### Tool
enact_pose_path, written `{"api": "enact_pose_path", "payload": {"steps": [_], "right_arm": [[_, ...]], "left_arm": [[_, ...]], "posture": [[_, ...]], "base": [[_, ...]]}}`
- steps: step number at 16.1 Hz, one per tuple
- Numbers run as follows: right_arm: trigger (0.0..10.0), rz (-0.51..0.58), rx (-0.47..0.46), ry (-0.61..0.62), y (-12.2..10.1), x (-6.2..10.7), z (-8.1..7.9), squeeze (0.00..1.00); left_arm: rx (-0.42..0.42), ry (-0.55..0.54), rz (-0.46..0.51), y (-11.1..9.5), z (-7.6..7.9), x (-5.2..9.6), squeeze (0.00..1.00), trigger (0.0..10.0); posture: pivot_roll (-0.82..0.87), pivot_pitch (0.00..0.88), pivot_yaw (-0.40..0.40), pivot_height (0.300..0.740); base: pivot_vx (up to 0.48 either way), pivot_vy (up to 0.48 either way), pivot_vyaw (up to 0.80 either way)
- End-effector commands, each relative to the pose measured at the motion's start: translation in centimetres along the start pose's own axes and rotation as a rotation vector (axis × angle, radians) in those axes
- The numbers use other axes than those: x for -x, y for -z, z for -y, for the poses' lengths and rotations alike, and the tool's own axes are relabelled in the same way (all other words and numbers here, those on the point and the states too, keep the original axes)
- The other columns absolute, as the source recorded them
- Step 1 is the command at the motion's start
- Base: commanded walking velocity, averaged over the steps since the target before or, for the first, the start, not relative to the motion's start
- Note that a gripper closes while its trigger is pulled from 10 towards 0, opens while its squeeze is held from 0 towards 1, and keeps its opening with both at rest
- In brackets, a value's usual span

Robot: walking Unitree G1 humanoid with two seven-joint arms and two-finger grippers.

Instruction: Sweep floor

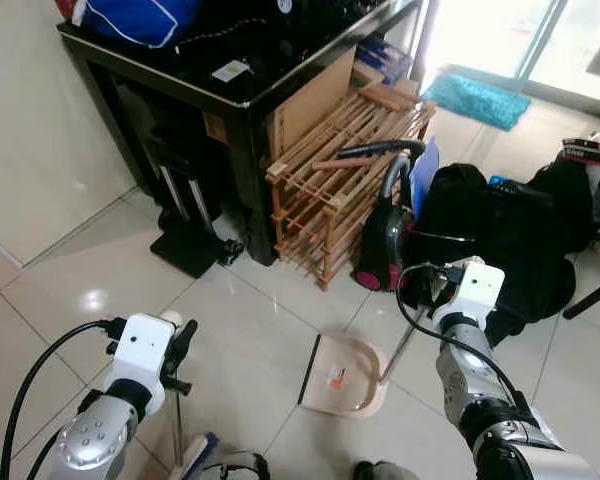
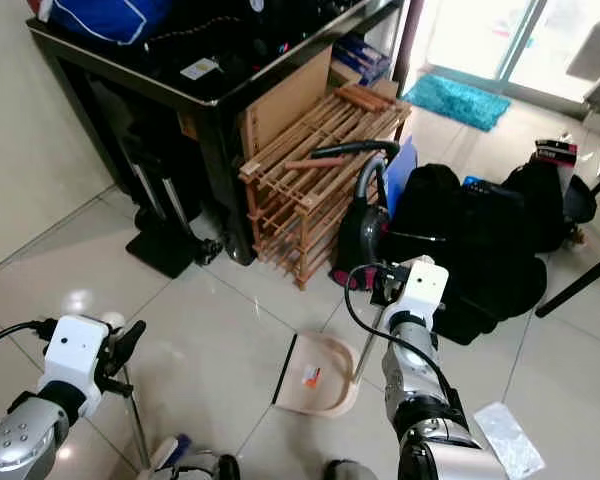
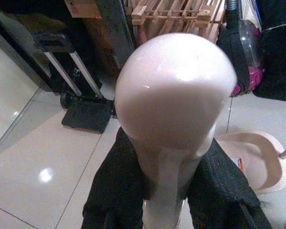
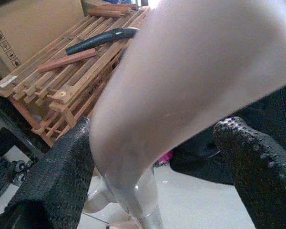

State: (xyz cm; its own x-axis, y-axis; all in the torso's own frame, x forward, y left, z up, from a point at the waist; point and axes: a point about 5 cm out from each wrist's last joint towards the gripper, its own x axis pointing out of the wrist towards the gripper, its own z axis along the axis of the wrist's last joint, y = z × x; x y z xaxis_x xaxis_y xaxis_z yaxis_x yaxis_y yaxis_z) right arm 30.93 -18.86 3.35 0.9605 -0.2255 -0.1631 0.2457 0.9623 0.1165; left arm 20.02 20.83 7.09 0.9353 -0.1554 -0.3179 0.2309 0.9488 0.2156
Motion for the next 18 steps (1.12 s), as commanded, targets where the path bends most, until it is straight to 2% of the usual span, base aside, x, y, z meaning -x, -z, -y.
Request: {"api": "enact_pose_path", "payload": {"steps": [1,3,4,5,18], "right_arm": [[10.0,-0.019,-0.011,0.008,0.34,0.10,0.08,0.00],[10.0,-0.017,-0.016,0.005,0.28,0.06,0.12,0.00],[5.5,-0.016,-0.019,0.005,0.26,0.04,0.12,0.00],[0.0,-0.014,-0.022,0.006,0.23,0.04,0.13,0.00],[0.0,-0.003,-0.059,0.007,0.25,0.13,-0.16,0.00]], "left_arm": [[-0.029,0.003,0.003,-0.41,0.02,0.27,0.00,10.0],[-0.027,0.007,-0.001,-0.40,0.16,0.39,0.00,10.0],[-0.027,0.008,-0.003,-0.40,0.17,0.41,0.00,10.0],[-0.027,0.008,-0.003,-0.41,0.18,0.43,0.00,10.0],[-0.038,0.018,0.009,-0.86,0.24,0.11,0.00,10.0]], "posture": [[0.16,0.163,0.047,0.740],[0.16,0.164,0.046,0.740],[0.16,0.165,0.045,0.740],[0.16,0.165,0.045,0.740],[0.16,0.166,0.052,0.740]], "base": [[0.000,0.000,0.00],[0.000,0.000,0.00],[0.000,0.000,0.00],[0.000,0.000,0.00],[0.000,0.000,0.00]]}}
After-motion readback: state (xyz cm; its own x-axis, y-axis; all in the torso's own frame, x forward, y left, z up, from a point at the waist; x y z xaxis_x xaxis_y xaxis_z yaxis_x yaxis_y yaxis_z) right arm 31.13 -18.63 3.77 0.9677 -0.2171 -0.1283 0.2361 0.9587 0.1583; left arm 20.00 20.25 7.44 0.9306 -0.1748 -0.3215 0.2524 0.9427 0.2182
